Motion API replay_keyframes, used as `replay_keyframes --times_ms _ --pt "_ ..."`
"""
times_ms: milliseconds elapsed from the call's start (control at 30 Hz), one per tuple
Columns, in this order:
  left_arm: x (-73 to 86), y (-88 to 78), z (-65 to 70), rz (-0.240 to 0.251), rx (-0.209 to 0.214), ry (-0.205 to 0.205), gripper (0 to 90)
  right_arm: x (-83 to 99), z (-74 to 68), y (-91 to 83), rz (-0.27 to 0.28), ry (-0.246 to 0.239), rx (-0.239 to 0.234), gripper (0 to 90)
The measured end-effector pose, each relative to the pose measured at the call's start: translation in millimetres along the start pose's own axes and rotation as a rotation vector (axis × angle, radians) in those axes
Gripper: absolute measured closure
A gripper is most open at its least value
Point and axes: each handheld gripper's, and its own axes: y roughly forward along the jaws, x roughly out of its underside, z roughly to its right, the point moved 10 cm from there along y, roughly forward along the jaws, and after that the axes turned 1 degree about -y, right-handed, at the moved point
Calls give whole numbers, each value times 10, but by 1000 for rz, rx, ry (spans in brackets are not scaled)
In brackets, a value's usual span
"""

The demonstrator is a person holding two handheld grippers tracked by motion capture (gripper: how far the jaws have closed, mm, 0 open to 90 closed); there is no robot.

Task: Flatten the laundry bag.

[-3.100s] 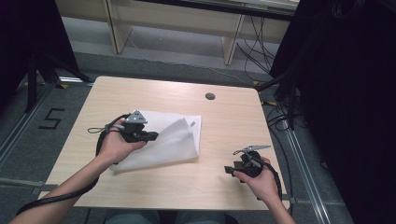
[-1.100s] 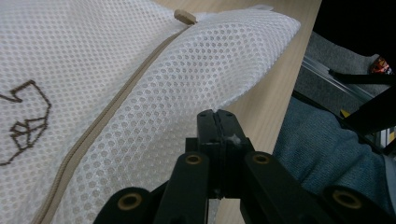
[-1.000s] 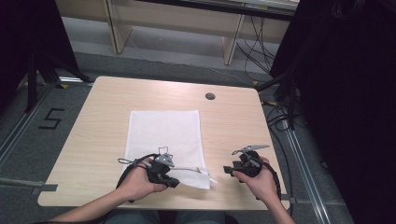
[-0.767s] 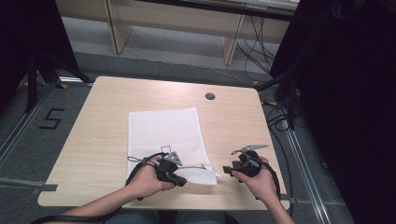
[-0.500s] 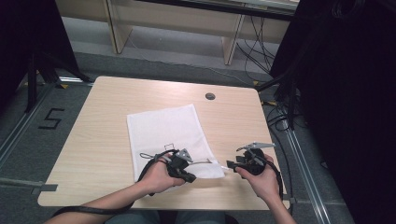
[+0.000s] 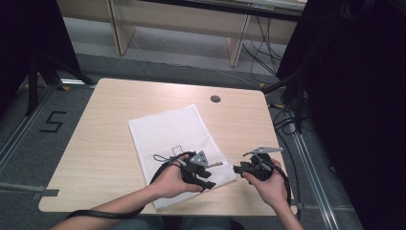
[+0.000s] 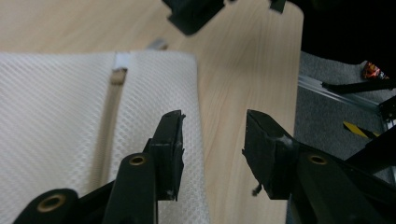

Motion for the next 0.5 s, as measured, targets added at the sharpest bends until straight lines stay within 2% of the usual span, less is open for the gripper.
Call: replay_keyframes --times_ms 33,67,100,133,167,200,233,267,300,333,433,467,500 --pt "-32 -80 -38 13 -18 -5 561 33 -27 -19 -33 41 8 621" --pt "-47 -160 -94 20 -37 -17 560 28 -44 11 -23 47 6 652" --pt "-48 -242 -182 24 -61 -9 560 28 -44 11 -23 47 6 652" --pt "-16 -326 -286 10 -89 -22 554 64 -75 -13 -68 34 -1 676" --pt "43 -402 -403 -10 -119 -48 552 70 -91 3 -69 40 -7 682" --pt "118 -478 -543 -32 -153 -50 552 70 -91 3 -69 40 -7 682" --pt "274 -591 -734 -103 -202 -41 551 87 -90 8 -83 32 -5 686" --pt "378 -653 -828 -151 -215 -31 542 105 -92 18 -95 23 -2 682" --pt "522 -714 -922 -184 -229 -52 538 116 -92 26 -103 23 0 673" --pt "602 -746 -948 -202 -225 -65 538 106 -78 78 -77 30 6 660" --pt "824 -785 -915 -213 -187 -97 542 126 -27 90 -116 18 25 653" --pt "862 -778 -875 -198 -179 -113 542 126 -27 90 -116 18 25 653" --pt "866 -750 -828 -152 -173 -150 549 111 -18 121 -97 14 27 667"
